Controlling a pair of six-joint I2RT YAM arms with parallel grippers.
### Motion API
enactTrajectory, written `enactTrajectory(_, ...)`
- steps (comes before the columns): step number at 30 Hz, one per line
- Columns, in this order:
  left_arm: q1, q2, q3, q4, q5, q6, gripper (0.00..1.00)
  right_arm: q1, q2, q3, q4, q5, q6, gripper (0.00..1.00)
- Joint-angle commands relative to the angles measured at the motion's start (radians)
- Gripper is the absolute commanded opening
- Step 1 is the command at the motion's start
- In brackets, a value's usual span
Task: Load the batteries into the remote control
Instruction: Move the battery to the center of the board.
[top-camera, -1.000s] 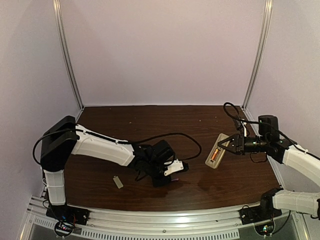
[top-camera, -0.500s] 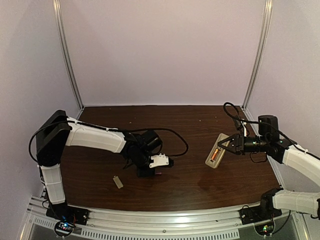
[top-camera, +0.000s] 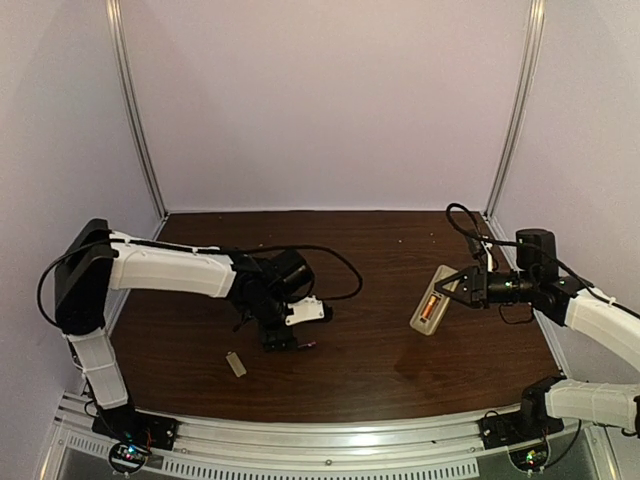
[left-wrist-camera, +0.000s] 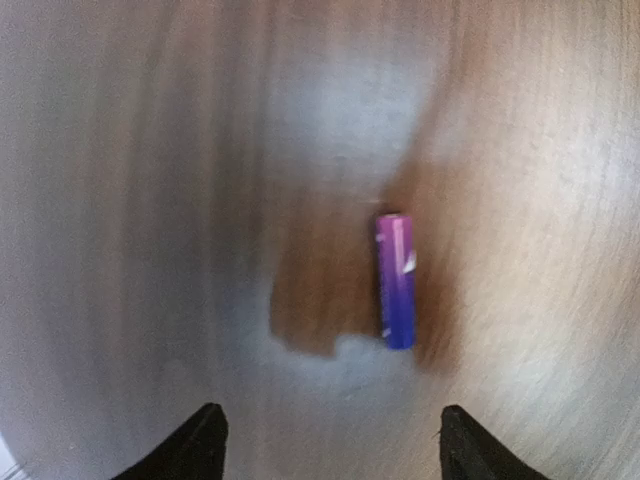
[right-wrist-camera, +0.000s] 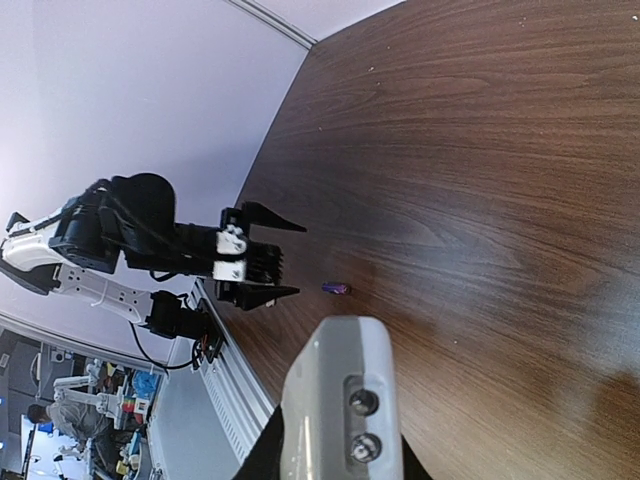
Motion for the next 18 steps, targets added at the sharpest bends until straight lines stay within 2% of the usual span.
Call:
enactTrajectory(1, 0.017, -0.183, -0.007, 0.073, -0.189, -0.133, 0.81, 0.007, 0.005, 0.043, 0.027, 0.021, -0.001, 0.00)
enactTrajectory(3, 0.018, -0.284, -0.033, 0.129, -0.218, -0.187, 0.85, 0.007, 0.008, 0.047, 0.024, 0.024, -0.005, 0.00)
enactTrajectory(4, 0.018, -0.335, -0.068, 0.169, -0.214, -0.241, 0.96, 0.007, 0.009, 0.047, 0.023, 0.025, -0.005, 0.00)
enactTrajectory(5, 0.019, -0.381, -0.090, 0.215, -0.206, -0.271, 0.97, 0.008, 0.010, 0.049, 0.026, 0.024, -0.006, 0.00)
enactTrajectory(8, 0.019, -0.464, -0.202, 0.311, -0.178, -0.485, 0.97, 0.008, 0.014, 0.051, 0.032, 0.027, -0.005, 0.00)
enactTrajectory(14, 0.006, -0.283, -0.113, 0.142, 0.128, -0.419, 0.97, 0.010, 0.017, 0.057, 0.029, 0.027, -0.002, 0.00)
enactTrajectory(17, 0.002, -0.228, -0.105, 0.100, 0.110, -0.481, 0.97, 0.010, 0.014, 0.063, 0.010, 0.031, -0.006, 0.00)
enactTrajectory(18, 0.003, -0.204, -0.076, 0.064, 0.114, -0.532, 0.93, 0.010, 0.012, 0.063, 0.006, 0.033, -0.008, 0.00)
